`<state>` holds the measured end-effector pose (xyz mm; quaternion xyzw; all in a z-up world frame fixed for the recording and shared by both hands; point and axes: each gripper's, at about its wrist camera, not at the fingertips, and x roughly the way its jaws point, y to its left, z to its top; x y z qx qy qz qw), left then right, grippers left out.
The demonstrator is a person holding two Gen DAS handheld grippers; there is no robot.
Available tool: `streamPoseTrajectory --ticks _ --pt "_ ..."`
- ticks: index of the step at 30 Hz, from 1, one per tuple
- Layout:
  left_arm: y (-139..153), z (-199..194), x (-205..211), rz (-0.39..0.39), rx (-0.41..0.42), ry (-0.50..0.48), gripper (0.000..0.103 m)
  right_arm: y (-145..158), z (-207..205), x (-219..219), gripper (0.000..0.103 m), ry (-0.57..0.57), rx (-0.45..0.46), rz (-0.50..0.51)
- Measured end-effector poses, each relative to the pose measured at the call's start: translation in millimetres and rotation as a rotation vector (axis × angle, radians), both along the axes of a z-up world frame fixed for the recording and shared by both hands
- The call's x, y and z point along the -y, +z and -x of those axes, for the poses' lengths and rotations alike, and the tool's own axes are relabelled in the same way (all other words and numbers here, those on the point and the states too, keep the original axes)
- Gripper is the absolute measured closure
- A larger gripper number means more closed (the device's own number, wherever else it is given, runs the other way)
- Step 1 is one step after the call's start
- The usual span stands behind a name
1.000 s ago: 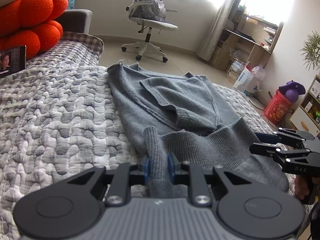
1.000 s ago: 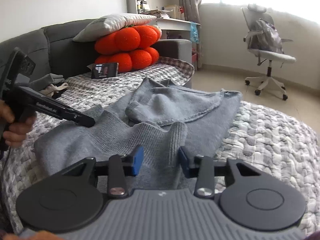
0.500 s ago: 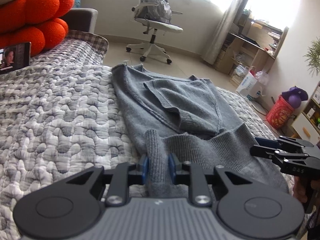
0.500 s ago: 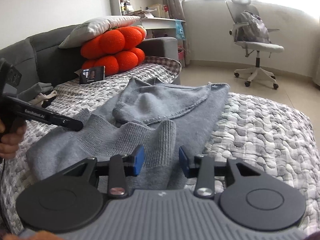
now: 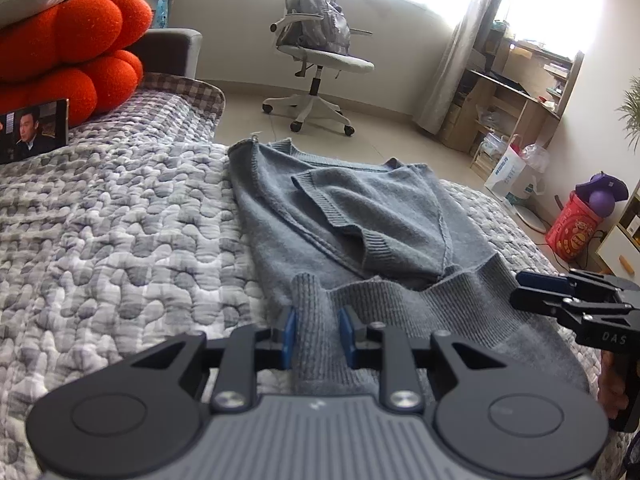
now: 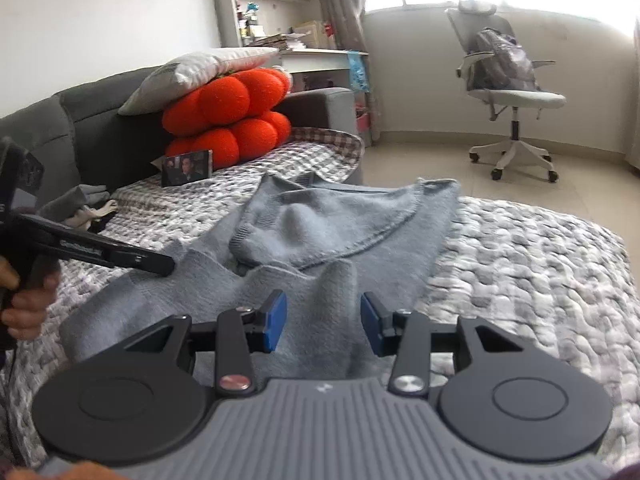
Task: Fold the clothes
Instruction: 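Lay the folded hem down and open both grippers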
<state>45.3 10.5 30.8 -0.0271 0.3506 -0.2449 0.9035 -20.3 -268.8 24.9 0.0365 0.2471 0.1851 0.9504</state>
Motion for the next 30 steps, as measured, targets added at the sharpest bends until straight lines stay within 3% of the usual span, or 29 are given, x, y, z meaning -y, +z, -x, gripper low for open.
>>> streamPoseTrajectory --ticks 2,4,5,11,17,22,27,30 --pt "0.0 1.4 0.5 -0.007 0.009 -0.002 0.083 -1.7 -2.1 -2.1 0.06 -0.003 -0.012 0.009" --pt "0.6 3.4 -0.4 -0.01 0.022 0.001 0.09 -4.3 -1.2 -2.3 0.093 -0.005 -0.016 0.01" --pt "1.6 4.2 -1.6 -0.005 0.028 0.004 0.091 -5.3 -0.5 -2.1 0.095 -0.01 -0.017 0.011" --pt "17.3 14.6 -5.9 0.068 0.101 -0.004 0.093 6.7 10.7 4.1 0.095 -0.045 0.031 -0.054" --pt "22.7 12.3 -2.9 0.152 0.148 -0.025 0.096 14.0 11.6 5.0 0.095 -0.127 0.072 -0.026" --pt "12.0 -2.6 -0.9 0.149 0.117 0.018 0.095 8.0 3.2 7.0 0.095 -0.133 0.054 -0.031" --pt "-6.9 -16.6 -7.2 0.163 0.043 0.071 0.095 -3.8 -13.6 8.0 0.095 -0.163 -0.025 -0.026" --pt "-8.5 -16.2 -11.9 0.18 0.013 0.096 0.09 -7.5 -13.3 7.8 0.093 -0.175 -0.039 -0.018"
